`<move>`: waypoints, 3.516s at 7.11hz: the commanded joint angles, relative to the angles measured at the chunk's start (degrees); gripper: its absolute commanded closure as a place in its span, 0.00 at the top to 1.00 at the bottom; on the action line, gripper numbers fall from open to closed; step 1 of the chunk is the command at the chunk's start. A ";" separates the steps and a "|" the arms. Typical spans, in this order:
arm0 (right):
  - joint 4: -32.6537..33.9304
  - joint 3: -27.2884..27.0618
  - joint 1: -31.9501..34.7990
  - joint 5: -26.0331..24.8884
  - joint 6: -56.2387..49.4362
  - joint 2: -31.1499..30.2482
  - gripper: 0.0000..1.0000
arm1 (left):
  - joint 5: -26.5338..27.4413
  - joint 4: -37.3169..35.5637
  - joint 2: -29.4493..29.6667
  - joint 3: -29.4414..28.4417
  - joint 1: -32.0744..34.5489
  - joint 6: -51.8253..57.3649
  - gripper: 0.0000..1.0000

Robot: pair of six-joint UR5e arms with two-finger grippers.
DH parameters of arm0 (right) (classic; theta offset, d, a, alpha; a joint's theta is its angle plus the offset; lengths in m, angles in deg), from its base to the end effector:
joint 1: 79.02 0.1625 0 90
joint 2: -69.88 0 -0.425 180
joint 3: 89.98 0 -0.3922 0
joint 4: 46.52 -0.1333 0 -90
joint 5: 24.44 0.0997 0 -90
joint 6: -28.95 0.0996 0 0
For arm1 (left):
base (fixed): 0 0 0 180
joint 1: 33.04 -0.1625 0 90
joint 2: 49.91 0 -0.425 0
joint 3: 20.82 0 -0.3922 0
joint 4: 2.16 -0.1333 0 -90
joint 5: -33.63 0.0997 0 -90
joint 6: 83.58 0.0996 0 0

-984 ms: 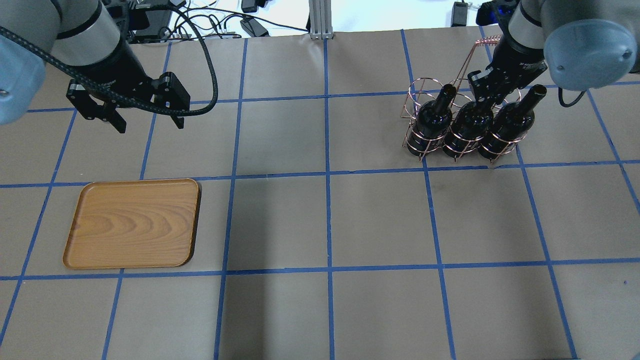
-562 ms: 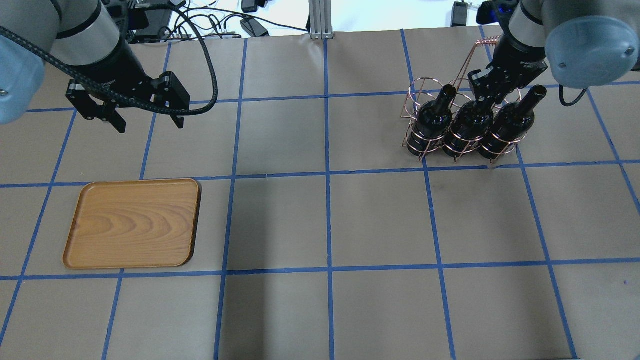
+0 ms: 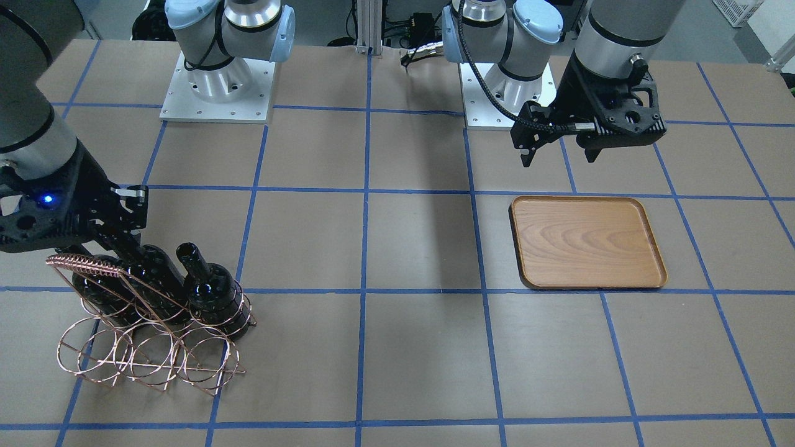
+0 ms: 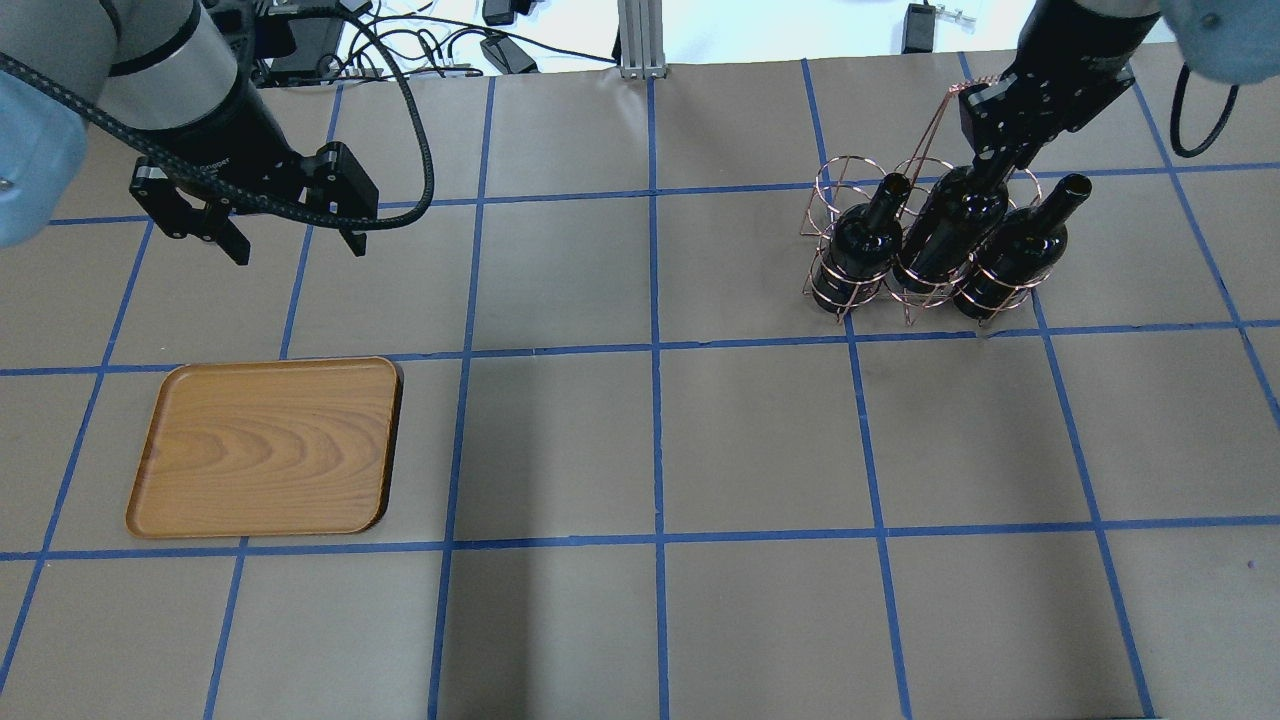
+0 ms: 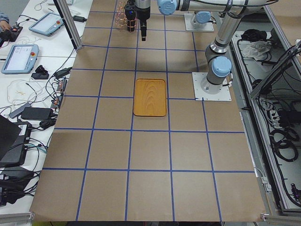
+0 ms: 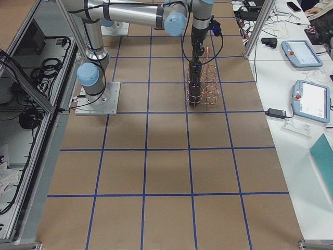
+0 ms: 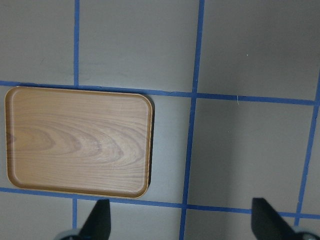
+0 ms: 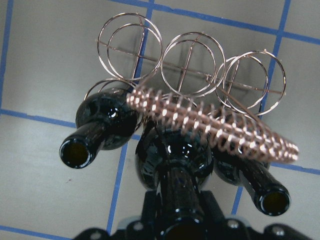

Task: Take wine from basket and place on tray
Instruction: 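Lift the bottle out of the rack with the right gripper, then carry the bottle toward the tray and stand it upright beside it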

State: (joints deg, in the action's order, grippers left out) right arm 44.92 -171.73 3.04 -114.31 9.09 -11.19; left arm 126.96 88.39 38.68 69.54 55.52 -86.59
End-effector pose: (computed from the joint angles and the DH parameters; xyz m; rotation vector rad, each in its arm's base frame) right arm 0.0550 -0.5722 0.4794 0.3261 -3.1236 0.0211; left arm -0.1154 -0.4853 0.4960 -0.1201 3.0812 -0.0147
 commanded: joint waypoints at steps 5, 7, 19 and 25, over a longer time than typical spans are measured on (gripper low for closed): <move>-17.86 3.00 2.81 0.31 2.17 -12.25 0.00 | -0.60 -0.11 0.00 0.00 -1.53 0.82 1.00; -17.27 2.92 11.49 1.54 14.01 -11.40 0.00 | -0.34 0.07 -0.61 -0.26 -2.86 4.56 1.00; -0.04 2.21 41.49 3.66 46.46 3.89 0.00 | -0.25 4.99 -3.34 -2.55 -12.70 16.55 1.00; 8.05 1.52 48.36 3.57 54.04 10.93 0.00 | -0.25 4.99 -3.42 -2.20 -12.62 16.46 1.00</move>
State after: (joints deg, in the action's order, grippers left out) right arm 52.56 -169.74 51.16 -110.88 62.37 -0.62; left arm 126.71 93.38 35.26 67.28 42.93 -70.10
